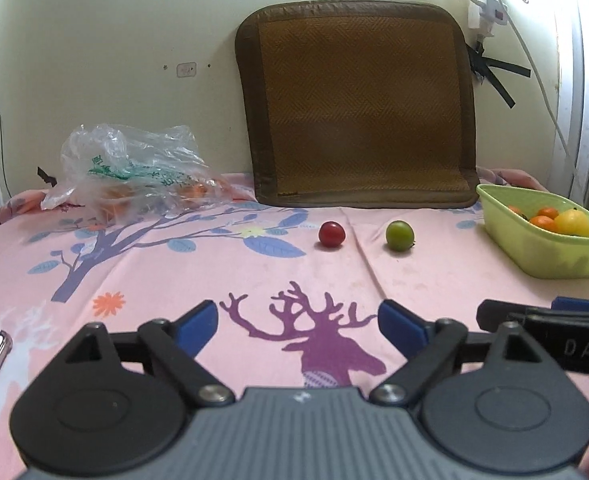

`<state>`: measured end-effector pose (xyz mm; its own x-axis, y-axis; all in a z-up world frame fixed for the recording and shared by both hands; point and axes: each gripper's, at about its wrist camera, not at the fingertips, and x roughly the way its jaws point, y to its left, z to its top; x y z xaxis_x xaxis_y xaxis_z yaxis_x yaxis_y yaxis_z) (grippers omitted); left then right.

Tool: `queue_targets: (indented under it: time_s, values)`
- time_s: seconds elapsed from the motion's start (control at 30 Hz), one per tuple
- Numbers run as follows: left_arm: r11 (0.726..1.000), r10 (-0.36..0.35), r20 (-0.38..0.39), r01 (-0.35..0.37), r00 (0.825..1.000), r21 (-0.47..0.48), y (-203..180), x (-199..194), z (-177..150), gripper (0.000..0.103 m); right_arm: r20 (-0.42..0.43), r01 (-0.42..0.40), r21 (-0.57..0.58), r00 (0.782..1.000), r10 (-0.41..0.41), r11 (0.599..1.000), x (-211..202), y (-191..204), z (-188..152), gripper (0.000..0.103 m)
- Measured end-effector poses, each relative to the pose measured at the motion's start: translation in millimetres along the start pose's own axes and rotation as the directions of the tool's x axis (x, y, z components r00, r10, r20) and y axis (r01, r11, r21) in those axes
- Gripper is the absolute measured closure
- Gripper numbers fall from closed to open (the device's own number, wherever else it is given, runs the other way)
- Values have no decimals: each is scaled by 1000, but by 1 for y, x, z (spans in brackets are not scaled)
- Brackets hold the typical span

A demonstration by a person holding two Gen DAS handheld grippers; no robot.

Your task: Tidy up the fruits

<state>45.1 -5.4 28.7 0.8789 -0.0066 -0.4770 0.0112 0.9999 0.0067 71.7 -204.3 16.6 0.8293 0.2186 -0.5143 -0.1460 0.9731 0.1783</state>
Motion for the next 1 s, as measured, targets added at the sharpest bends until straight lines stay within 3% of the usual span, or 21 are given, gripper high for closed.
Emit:
queue_targets:
  time_s: [0.27,0.53,1.0]
  values:
    - [1000,7,-6,-7,1000,-22,3,-1,-1,3,8,14,6,1000,-14,1000,-4,-2,-3,11]
    - [1000,18,-4,-18,1000,-1,2,0,-1,2,-20,61,-11,998,-61,998,0,2,-2,11]
    - [1000,15,-22,-15,1000,7,0,4,-1,2,-38,67,7,997,-66,998,2,0,-1,11]
